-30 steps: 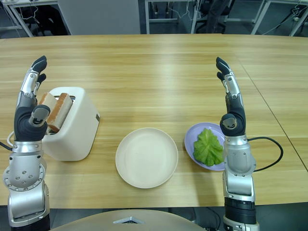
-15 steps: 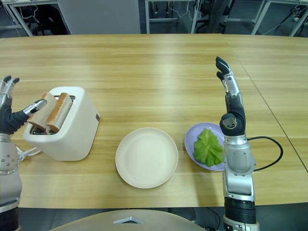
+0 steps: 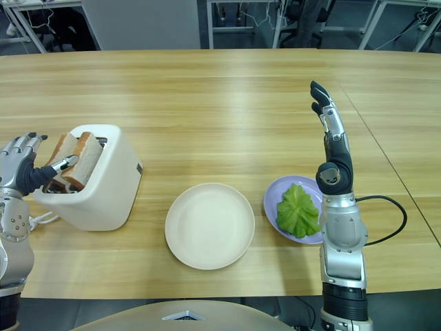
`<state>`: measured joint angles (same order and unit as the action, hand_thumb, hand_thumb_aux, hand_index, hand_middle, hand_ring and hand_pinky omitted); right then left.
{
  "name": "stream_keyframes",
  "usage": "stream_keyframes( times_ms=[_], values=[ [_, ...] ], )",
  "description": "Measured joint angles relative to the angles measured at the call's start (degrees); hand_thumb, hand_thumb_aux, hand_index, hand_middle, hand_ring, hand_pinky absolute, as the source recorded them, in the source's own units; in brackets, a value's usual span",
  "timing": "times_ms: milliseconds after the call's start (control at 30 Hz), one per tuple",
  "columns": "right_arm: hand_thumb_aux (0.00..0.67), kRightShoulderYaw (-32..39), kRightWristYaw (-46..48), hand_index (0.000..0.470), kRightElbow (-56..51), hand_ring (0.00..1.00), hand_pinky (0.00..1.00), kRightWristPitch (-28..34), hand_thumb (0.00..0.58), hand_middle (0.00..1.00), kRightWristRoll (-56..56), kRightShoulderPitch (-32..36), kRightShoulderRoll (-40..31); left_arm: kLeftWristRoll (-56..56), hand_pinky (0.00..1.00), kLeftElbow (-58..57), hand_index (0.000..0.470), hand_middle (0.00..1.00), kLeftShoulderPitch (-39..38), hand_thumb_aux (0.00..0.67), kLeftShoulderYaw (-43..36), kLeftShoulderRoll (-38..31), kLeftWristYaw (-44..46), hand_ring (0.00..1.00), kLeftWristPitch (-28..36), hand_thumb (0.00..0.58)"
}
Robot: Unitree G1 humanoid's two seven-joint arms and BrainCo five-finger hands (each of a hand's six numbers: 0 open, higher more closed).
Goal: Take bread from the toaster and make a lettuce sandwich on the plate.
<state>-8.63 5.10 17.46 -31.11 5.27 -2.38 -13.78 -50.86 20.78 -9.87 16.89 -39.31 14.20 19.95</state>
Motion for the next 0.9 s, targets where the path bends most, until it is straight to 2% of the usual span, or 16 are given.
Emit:
stream_keyframes(
  times_ms=[167,300,367,467,500,533,567,733,767,800,900],
  values=[
    [0.000,-0.02,0.05,0.000,0.04,0.00,0.00,0.14,0.000,0.00,-0.01,0.01,-0.02,-0.12,0.00,-0.53,0.271,0.00,-0.22,0.394,-0.28,-0.02,0.41,0.00,1.36,0.482],
    [0.000,0.00,0.11,0.000,0.07,0.00,0.00,0.15,0.000,0.00,0.00,0.01,-0.03,0.21,0.00,-0.61,0.249,0.00,-0.29,0.363,-0.29,0.12,0.38,0.00,1.71,0.458],
    [0.000,0.00,0.12,0.000,0.12,0.00,0.00,0.17,0.000,0.00,-0.01,0.01,-0.04,0.63,0.00,-0.61,0.175,0.00,-0.30,0.255,-0.29,0.42,0.28,0.00,1.89,0.357],
    [0.000,0.00,0.14,0.000,0.15,0.00,0.00,0.18,0.000,0.00,0.00,0.01,-0.04,1.19,0.00,-0.61,0.065,0.00,-0.38,0.095,-0.29,0.86,0.01,0.00,2.21,0.152],
    [0.000,0.00,0.14,0.000,0.16,0.00,0.00,0.18,0.000,0.00,0.00,0.01,-0.04,1.22,0.00,-0.61,0.051,0.00,-0.49,0.074,-0.29,0.91,-0.15,0.00,2.35,0.120],
    [0.000,0.00,0.14,0.000,0.16,0.00,0.00,0.18,0.000,0.00,0.00,0.01,-0.05,1.23,0.00,-0.61,0.051,0.00,-0.61,0.074,-0.29,0.93,-0.23,0.00,2.45,0.120],
    [0.000,0.00,0.15,0.000,0.17,0.00,0.00,0.19,0.000,0.00,0.00,0.00,-0.05,1.27,0.00,-0.62,0.070,0.00,-0.72,0.102,-0.28,0.96,-0.28,0.00,2.53,0.164],
    [0.000,0.00,0.18,0.000,0.22,0.00,0.00,0.20,0.000,0.00,0.00,0.01,-0.10,1.67,0.00,-0.68,0.096,0.00,-1.05,0.139,-0.29,1.41,-0.33,0.00,2.64,0.216],
    [0.000,0.00,0.18,0.000,0.23,0.00,0.00,0.21,0.000,0.00,0.00,0.01,-0.11,1.92,0.00,-0.71,0.175,0.00,-1.05,0.255,-0.29,1.56,-0.34,0.00,2.65,0.357],
    [0.000,0.00,0.18,0.000,0.24,0.00,0.00,0.22,0.000,0.00,0.00,0.00,-0.11,2.21,0.00,-0.81,0.231,0.00,-1.05,0.336,-0.29,1.68,-0.34,0.00,2.64,0.436],
    [0.000,0.00,0.18,0.000,0.26,0.00,0.00,0.28,0.000,0.00,0.00,0.01,-0.13,2.75,0.00,-1.68,0.245,0.00,-1.05,0.357,-0.33,2.12,-0.34,0.00,2.60,0.454]
  ],
)
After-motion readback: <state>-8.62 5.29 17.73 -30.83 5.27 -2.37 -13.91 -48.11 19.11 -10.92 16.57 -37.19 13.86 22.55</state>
